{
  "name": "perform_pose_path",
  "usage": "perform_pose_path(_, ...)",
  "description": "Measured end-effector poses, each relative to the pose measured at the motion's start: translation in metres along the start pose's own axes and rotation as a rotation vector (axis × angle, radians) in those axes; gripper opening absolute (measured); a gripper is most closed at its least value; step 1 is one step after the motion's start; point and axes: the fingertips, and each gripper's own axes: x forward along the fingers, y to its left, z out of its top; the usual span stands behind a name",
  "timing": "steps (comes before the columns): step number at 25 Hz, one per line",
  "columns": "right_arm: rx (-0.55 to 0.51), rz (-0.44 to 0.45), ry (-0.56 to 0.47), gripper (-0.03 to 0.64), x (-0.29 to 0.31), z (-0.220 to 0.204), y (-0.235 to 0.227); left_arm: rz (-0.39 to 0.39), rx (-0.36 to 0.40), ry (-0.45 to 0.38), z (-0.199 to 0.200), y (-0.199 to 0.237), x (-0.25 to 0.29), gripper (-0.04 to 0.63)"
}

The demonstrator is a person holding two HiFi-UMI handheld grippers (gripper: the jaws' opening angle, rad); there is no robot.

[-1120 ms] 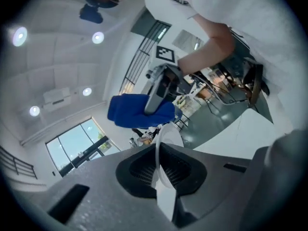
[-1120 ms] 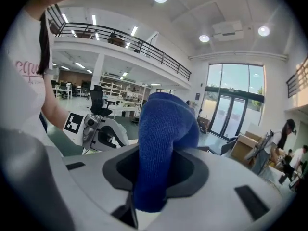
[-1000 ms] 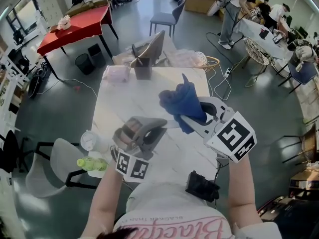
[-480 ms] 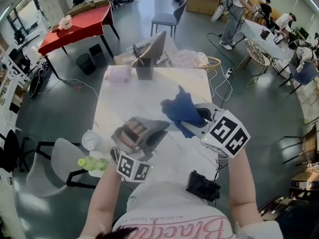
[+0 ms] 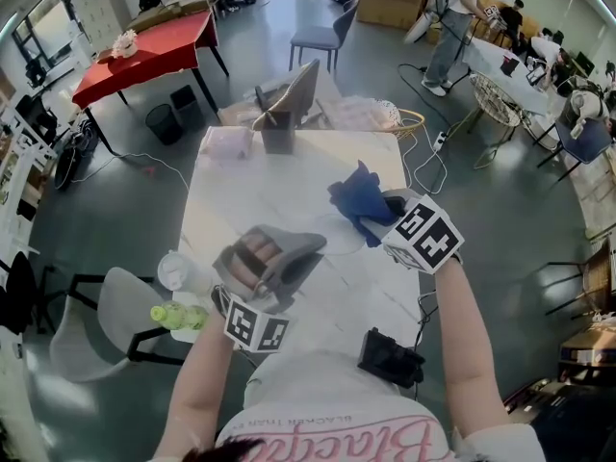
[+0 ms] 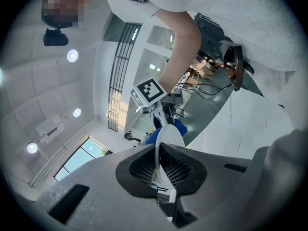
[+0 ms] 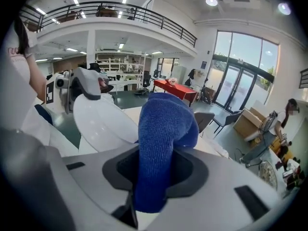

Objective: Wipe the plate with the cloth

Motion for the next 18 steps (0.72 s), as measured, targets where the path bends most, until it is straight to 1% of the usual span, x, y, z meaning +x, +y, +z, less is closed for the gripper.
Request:
perform_pose_path(3,0.047,-0.021,-0.018,0.115,0.012,-0.004,-0.007,0.005,0.018,0.003,0.000,0.001,-0.003,0.018)
perform_pose_path(7,0.096,-0.065,-0.037,0.116,0.014,-0.005,-0.017,0.008,0.015,0.008,-0.004,0.002,-0.004,0.018)
perform_pose_path(9,0.094,-0.061,-0.053,0.115,0.002,0.001,-0.015,0.006,0.020,0.011,-0.005,0.000,-0.004,0.018)
perform_pose_path(10,0.073,-0.049,-0.059,0.115,-0.005,0.006,-0.011,0.006,0.024,0.011,-0.006,-0.001,-0.004,0.018)
perform_pose_path(13,-0.028,0.032,-0.073,0.116,-0.026,0.027,0.009,0.001,0.041,0.008,-0.006,-0.004,-0.003,0.018)
perform_pose_path(18,-0.155,0.232,-0.079,0.116,-0.043,0.053,0.050,-0.016,0.089,-0.009,0.000,-0.011,0.001,0.018)
